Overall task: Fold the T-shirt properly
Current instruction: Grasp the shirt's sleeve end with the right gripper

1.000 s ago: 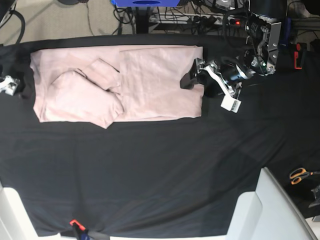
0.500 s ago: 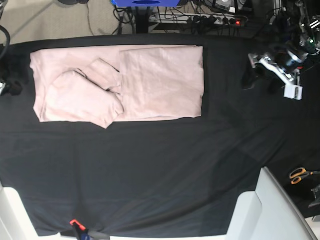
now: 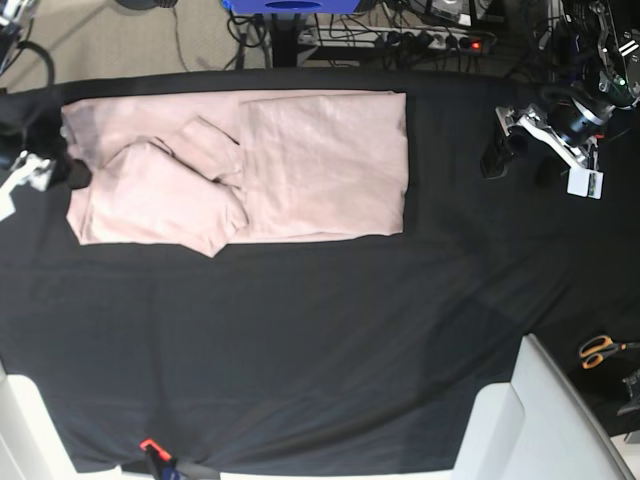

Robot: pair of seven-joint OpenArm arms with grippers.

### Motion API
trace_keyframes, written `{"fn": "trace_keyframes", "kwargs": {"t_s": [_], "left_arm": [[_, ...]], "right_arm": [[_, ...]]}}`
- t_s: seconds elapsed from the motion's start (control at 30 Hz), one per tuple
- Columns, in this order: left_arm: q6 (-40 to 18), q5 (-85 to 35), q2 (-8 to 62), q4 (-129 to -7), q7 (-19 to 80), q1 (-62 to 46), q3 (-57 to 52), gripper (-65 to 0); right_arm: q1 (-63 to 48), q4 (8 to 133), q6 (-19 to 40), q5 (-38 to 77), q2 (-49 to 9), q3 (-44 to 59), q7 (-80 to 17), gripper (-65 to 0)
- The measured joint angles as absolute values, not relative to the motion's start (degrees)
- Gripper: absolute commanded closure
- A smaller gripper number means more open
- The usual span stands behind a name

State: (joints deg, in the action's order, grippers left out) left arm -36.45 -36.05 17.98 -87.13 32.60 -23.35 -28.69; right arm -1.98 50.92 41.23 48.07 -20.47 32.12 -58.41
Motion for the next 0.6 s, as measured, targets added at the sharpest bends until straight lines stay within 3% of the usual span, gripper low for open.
{"fn": "trace_keyframes", "kwargs": {"t_s": [0.23,0.6], "left_arm": [[-36.4,-36.1,18.0,-87.1,32.6,-23.3,-28.7,-65.0],[-36.5,-36.1,17.9,-86.8,32.6,-23.3,-28.7,-65.0]], "right_arm": [[-3.8,56.9,41.2,48.1,-17.1,31.5,-62.8,-58.5],[-1.6,56.9,41.2,47.6,-17.1,27.5,-65.5,-58.4]]}}
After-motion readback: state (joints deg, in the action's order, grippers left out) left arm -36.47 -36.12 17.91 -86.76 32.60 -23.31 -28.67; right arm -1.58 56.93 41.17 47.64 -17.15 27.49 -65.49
